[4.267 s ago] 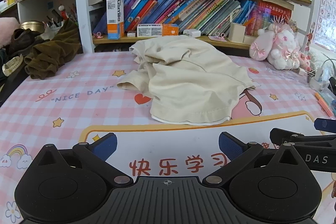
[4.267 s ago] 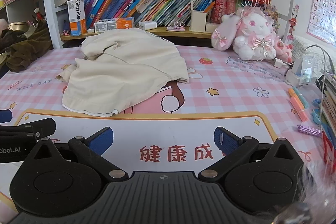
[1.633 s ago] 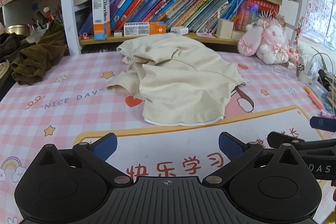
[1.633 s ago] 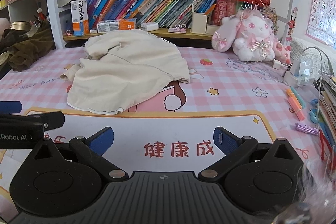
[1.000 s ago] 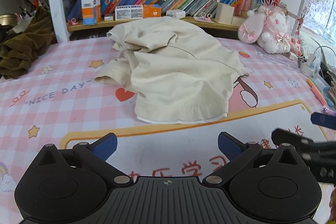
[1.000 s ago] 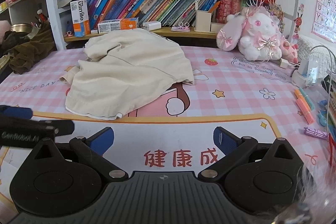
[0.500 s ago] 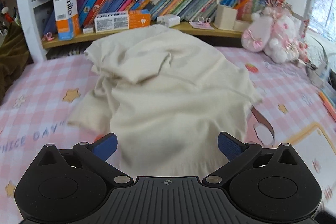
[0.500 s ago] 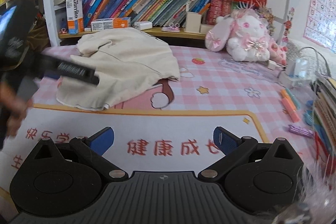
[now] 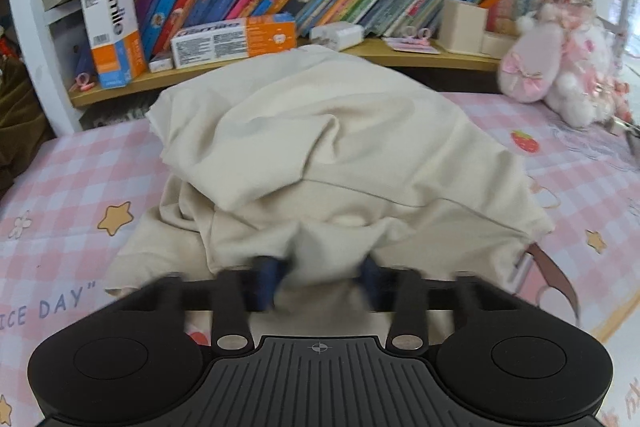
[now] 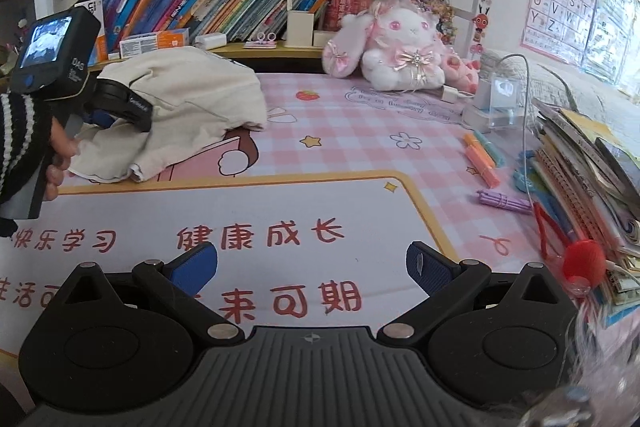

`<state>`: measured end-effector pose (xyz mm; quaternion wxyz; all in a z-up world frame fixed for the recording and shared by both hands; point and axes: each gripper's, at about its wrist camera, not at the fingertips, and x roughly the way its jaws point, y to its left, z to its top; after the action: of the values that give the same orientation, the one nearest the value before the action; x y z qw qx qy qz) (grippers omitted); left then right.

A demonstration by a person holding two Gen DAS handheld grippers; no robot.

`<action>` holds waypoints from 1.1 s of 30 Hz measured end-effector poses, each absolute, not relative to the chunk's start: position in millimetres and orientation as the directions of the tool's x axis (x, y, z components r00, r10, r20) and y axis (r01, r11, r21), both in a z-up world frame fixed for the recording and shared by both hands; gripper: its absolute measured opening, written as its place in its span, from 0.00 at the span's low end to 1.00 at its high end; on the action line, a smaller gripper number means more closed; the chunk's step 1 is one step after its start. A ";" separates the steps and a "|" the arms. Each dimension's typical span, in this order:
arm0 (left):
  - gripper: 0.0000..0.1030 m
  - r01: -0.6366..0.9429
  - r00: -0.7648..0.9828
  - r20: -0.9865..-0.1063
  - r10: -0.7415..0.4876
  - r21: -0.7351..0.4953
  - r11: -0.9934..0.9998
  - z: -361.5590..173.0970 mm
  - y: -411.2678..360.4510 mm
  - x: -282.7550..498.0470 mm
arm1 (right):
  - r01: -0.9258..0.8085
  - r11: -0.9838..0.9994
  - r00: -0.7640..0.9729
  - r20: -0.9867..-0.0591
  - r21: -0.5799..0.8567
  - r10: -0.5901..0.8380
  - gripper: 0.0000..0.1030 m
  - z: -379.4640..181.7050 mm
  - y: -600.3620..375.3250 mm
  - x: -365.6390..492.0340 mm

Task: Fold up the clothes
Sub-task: 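Grasp the cream T-shirt with the left tool while the right tool grasps it too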

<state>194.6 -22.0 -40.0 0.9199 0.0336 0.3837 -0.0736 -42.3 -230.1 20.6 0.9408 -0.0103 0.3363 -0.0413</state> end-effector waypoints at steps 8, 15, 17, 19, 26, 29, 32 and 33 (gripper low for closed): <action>0.09 0.367 0.707 -0.632 -0.317 -0.055 0.929 -3.7 -34.1 111.4 | -0.044 0.995 0.777 -0.630 -0.085 -0.019 0.99 26.3 -216.5 -34.6; 0.09 0.469 0.594 -0.652 -0.472 -0.196 0.861 -9.9 -56.6 27.8 | -0.196 0.976 0.751 -0.655 -0.095 0.087 0.99 22.1 -205.9 -19.6; 0.09 0.497 0.591 -0.641 -0.489 -0.188 0.847 -5.1 -63.0 15.4 | -0.249 0.963 0.748 -0.652 -0.107 0.121 0.99 20.6 -202.2 -19.1; 0.10 0.513 0.596 -0.641 -0.485 -0.160 0.843 0.9 -68.7 10.0 | -0.302 0.946 0.745 -0.649 -0.119 0.156 0.99 18.9 -198.4 -19.0; 0.32 0.409 0.597 -0.669 -0.442 -0.219 0.886 10.4 -57.0 4.5 | -0.477 0.864 0.718 -0.640 -0.163 0.275 0.98 13.1 -185.2 -18.7; 0.48 0.377 0.610 -0.687 -0.395 -0.187 0.907 19.0 -50.4 -8.0 | -0.546 0.818 0.699 -0.637 -0.183 0.324 0.97 10.7 -179.6 -18.5; 0.61 0.331 0.644 -0.676 -0.359 -0.176 0.927 30.1 -33.8 -21.2 | -0.581 0.793 0.691 -0.625 -0.183 0.362 0.97 13.6 -175.4 -19.5; 0.62 0.309 0.652 -0.669 -0.357 -0.196 0.931 32.4 -25.6 -19.9 | -0.585 0.793 0.686 -0.624 -0.169 0.373 0.97 14.5 -174.2 -19.2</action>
<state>-19.9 -25.6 32.4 0.9082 -0.0322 0.3748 -0.1833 -19.2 -174.2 14.5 0.9003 -0.1806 0.2933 0.2661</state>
